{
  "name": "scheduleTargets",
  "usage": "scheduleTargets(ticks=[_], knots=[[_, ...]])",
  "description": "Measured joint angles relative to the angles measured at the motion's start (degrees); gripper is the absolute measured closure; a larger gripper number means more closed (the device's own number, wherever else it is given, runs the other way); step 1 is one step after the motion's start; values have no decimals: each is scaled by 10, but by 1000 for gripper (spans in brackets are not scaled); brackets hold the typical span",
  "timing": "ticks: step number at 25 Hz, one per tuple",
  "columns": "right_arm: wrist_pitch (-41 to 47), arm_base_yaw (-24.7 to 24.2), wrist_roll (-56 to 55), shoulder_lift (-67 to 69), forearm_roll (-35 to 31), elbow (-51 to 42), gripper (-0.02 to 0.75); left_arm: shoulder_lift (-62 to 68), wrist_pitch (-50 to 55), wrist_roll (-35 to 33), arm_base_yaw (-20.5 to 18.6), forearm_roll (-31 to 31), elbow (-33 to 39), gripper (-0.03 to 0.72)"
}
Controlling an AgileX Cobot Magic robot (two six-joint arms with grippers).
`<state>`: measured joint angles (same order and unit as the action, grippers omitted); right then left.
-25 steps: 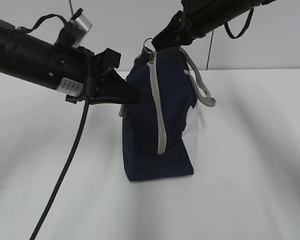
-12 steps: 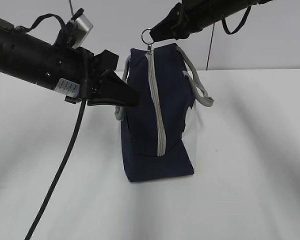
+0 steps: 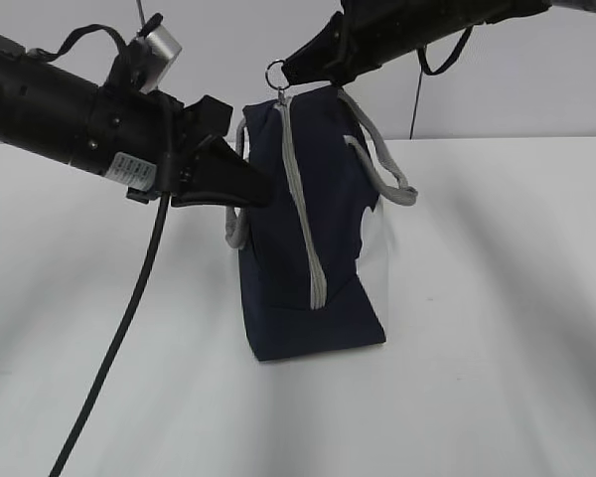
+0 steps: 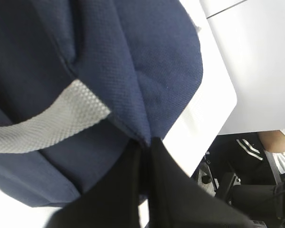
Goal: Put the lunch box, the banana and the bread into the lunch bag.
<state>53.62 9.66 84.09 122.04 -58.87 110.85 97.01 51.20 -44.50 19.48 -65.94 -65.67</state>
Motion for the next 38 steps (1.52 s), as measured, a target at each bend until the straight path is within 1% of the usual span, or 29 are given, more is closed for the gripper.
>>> scheduleTargets(ticks=[3, 9, 12, 21, 25, 28, 32, 35, 38], knots=[[25, -3, -6, 19, -2, 30, 738, 0, 1, 0, 0, 2, 0, 684], [55, -32, -39, 25, -2, 67, 738, 0, 3, 0, 0, 7, -3, 684], [14, -49, -43, 25, -2, 80, 738, 0, 52, 0, 2, 27, 0, 684], [-7, -52, -34, 53, -2, 92, 738, 0, 72, 0, 2, 43, 0, 685], [-9, -56, -29, 73, -13, 106, 738, 0, 73, 0, 2, 46, 0, 685], [25, -67, -20, 87, -35, 114, 738, 0, 76, 0, 2, 50, 0, 685], [87, -81, 30, 92, -45, 117, 738, 0, 95, -1, 2, 56, 1, 685], [137, -90, 60, 92, -65, 119, 738, 0, 110, -1, 5, 55, -5, 685], [152, -91, 80, 92, -77, 119, 738, 0, 115, -1, 7, 56, -26, 685]])
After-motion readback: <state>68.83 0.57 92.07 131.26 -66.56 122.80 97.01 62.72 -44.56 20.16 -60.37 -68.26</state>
